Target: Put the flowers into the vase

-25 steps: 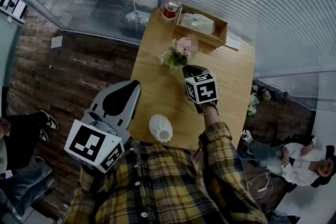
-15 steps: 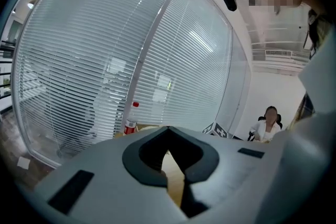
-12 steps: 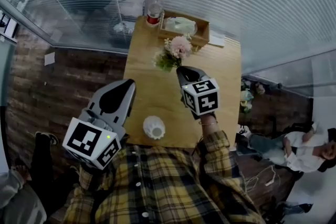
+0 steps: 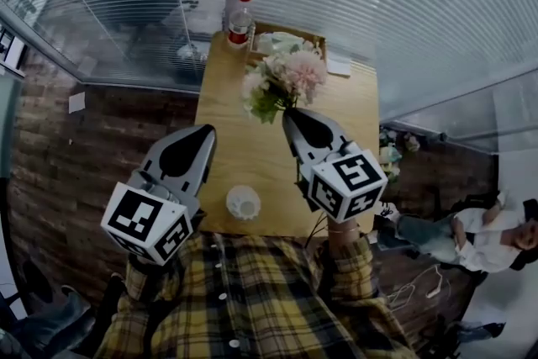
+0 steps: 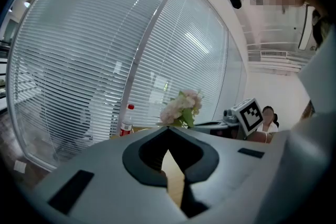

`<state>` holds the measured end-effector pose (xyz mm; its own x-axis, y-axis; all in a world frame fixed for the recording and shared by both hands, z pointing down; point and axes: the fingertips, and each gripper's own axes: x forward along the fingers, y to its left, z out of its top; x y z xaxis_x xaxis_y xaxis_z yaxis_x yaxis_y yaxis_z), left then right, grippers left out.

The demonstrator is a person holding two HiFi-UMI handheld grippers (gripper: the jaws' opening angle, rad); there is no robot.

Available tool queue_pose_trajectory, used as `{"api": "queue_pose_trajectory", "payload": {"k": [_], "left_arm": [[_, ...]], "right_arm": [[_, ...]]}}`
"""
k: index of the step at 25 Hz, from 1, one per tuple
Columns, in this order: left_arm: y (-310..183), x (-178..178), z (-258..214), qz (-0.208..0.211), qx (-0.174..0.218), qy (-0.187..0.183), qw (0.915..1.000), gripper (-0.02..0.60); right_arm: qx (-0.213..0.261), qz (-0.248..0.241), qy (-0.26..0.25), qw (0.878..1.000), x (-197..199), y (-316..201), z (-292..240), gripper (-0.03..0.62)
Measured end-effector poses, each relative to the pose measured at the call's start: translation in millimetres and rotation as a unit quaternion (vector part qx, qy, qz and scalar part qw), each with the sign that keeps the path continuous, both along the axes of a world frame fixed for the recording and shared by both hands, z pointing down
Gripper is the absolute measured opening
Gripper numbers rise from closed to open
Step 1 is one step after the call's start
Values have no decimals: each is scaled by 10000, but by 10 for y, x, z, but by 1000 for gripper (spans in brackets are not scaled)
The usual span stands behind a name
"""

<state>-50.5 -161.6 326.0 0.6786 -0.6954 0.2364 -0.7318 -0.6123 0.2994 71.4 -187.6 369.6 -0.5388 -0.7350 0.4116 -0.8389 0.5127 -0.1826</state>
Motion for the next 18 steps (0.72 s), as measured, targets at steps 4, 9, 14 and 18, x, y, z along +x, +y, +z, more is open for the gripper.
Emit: {"api": "queue_pose_trajectory", "payload": {"k": [4,9,14,18], "left_arm": [[9,-53,3,-82,-1,-5,10000,11],[49,-137,10,-179,7,-14,9998,10],[54,-261,-17,-304,30,-16,9995,10],[158,-419,23,-377,82,-7,9993,11]], "right_arm": [[402,-167,-387,9983,-146,123,-454,29],[901,-406,-615,9932,-358,346,-933,29],[1229,-692,-935,9856,-608,556,-1284,29],[1408,-960,-1185,9782,-883,798,-1393,29]]}}
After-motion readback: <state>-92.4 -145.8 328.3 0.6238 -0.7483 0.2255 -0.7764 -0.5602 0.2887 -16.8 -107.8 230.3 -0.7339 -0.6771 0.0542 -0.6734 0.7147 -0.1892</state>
